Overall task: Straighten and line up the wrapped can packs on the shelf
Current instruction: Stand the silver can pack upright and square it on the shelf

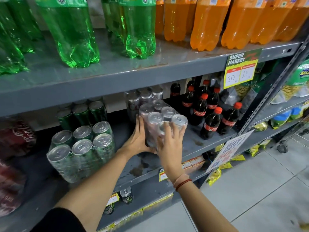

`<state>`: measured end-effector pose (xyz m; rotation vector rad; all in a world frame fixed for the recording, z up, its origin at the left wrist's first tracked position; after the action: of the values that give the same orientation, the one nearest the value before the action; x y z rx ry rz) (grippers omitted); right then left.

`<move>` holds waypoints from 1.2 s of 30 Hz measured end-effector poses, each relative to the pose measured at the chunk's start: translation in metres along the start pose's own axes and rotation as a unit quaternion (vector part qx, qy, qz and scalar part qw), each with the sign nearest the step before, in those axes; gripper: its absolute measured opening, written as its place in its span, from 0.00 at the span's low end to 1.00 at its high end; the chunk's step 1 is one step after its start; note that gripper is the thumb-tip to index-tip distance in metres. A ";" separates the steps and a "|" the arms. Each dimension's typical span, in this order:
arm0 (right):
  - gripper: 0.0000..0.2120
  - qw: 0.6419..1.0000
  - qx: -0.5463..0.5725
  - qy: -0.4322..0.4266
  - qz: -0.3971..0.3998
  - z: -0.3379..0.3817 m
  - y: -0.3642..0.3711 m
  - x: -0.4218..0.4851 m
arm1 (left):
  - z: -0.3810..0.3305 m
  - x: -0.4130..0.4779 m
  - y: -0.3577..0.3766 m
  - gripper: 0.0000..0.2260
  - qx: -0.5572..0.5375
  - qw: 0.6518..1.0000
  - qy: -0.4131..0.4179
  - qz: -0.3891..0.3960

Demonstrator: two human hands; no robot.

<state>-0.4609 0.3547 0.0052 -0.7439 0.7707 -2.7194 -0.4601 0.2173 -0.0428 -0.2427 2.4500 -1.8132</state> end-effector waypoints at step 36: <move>0.22 0.957 0.266 0.109 -0.029 0.013 0.023 -0.048 | -0.005 -0.010 -0.071 0.38 0.347 0.927 0.143 0.017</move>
<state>-0.4115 0.3456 -0.0171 -0.3530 0.0284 -2.8867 -0.4458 0.2036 0.0260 0.1267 1.7491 -2.6963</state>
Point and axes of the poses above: each hand's wrist, its own x-axis towards the middle knuckle, its own y-axis out of the palm, z = x × y, the point moved 6 cm from there along x, towards the middle knuckle, and after that the axes turned 14 degrees about x, right-handed, at the moved point
